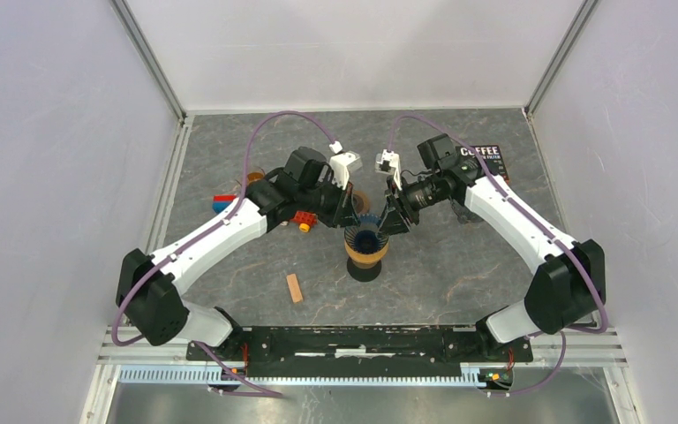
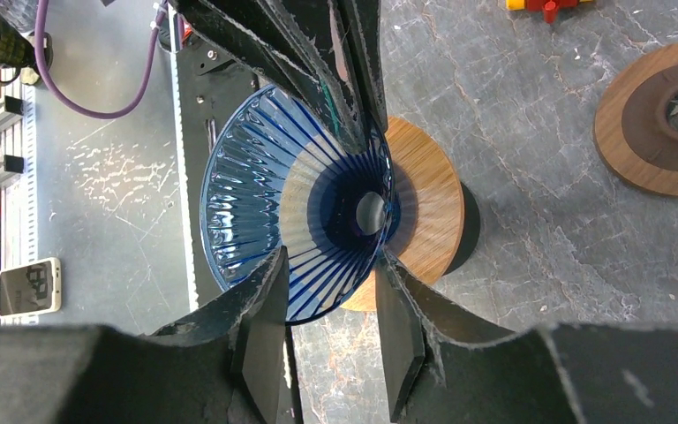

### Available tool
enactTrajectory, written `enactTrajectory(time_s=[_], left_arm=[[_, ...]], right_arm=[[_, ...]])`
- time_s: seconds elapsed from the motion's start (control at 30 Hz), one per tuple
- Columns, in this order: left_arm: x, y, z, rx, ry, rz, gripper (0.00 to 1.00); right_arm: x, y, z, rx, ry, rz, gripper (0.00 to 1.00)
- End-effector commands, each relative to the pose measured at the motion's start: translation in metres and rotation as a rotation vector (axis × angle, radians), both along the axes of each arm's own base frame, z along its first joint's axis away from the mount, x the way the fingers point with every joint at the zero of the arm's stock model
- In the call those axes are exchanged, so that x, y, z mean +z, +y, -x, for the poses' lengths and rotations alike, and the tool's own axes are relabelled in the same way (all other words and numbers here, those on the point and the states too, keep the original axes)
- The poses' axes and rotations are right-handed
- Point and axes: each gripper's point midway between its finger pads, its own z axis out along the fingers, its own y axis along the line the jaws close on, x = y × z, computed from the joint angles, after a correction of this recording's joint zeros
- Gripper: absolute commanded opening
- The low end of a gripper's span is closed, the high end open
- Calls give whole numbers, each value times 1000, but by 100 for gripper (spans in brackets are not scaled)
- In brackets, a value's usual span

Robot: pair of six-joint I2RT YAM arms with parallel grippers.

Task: Place the coffee filter in the dripper
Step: Place the coffee dripper in the dripper holder.

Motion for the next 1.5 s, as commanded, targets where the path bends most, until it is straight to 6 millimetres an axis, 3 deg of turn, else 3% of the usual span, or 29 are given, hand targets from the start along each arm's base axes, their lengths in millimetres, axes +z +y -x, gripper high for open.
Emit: enactTrajectory(time_s=[0.0, 0.93, 1.3, 1.47], left_arm=[[-15, 1, 4, -8, 12, -11, 2], [-42, 8, 11, -31, 9, -58, 2], [-51, 12, 16, -53, -12, -78, 2], [-57, 10, 18, -67, -7, -63, 2]], right_arm=[[-19, -2, 1, 23, -31, 30, 41], [-57, -4, 3, 5, -41, 134, 36], [-49, 0, -4, 10, -65, 136, 35], [-35, 2, -12, 2, -102, 138, 35]])
